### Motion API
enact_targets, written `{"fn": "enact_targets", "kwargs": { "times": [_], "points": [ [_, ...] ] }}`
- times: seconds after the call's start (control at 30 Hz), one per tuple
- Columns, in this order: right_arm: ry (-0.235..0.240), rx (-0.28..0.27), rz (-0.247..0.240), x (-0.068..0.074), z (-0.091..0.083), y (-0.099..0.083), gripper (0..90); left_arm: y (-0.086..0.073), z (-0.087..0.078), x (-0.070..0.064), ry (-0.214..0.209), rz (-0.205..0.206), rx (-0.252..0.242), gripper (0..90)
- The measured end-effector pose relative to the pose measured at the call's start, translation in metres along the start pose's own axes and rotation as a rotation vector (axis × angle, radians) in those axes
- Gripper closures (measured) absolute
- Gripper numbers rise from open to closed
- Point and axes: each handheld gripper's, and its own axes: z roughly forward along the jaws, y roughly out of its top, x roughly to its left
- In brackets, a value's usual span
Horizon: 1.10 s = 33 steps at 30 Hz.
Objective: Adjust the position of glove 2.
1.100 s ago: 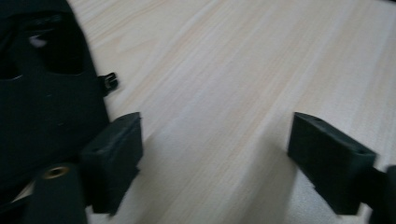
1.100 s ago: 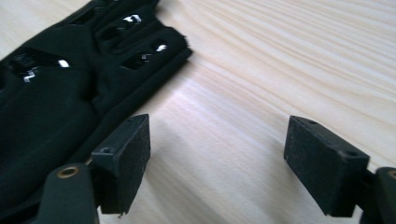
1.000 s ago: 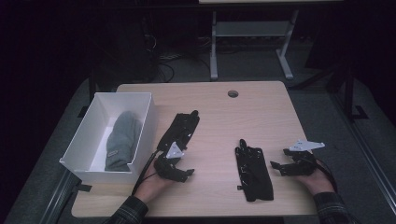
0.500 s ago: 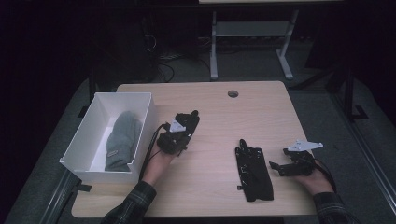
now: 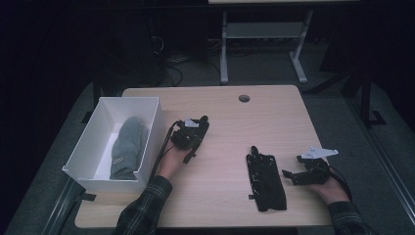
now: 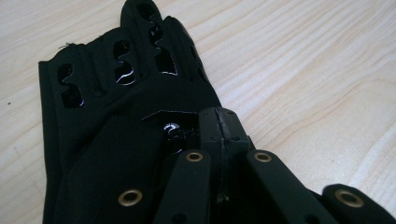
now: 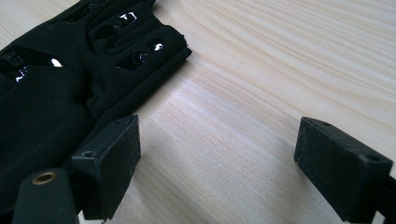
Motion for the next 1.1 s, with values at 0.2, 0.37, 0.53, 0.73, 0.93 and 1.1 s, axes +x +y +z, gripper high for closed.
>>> {"fn": "enact_targets", "kwargs": {
  "times": [0.2,0.37,0.53,0.73,0.93,1.1],
  "points": [
    [0.000,0.000,0.000,0.000,0.000,0.000,14.2,-0.005,-0.005,-0.009,-0.021,0.025,0.004,89.6],
    [0.000,0.000,0.000,0.000,0.000,0.000,14.2,-0.011,-0.012,-0.025,-0.071,0.053,0.013,89.6],
    [0.000,0.000,0.000,0.000,0.000,0.000,14.2,-0.017,-0.018,-0.039,-0.135,0.071,0.022,89.6],
    [0.000,0.000,0.000,0.000,0.000,0.000,14.2,-0.021,-0.022,-0.064,-0.210,0.111,0.028,89.6],
    [0.001,0.001,0.000,0.000,0.000,0.000,13.9,-0.022,-0.021,-0.084,-0.279,0.123,0.020,89.6],
    [0.001,0.001,-0.001,0.000,0.000,0.000,13.9,-0.023,-0.021,-0.097,-0.326,0.128,0.017,89.5]
  ]
}}
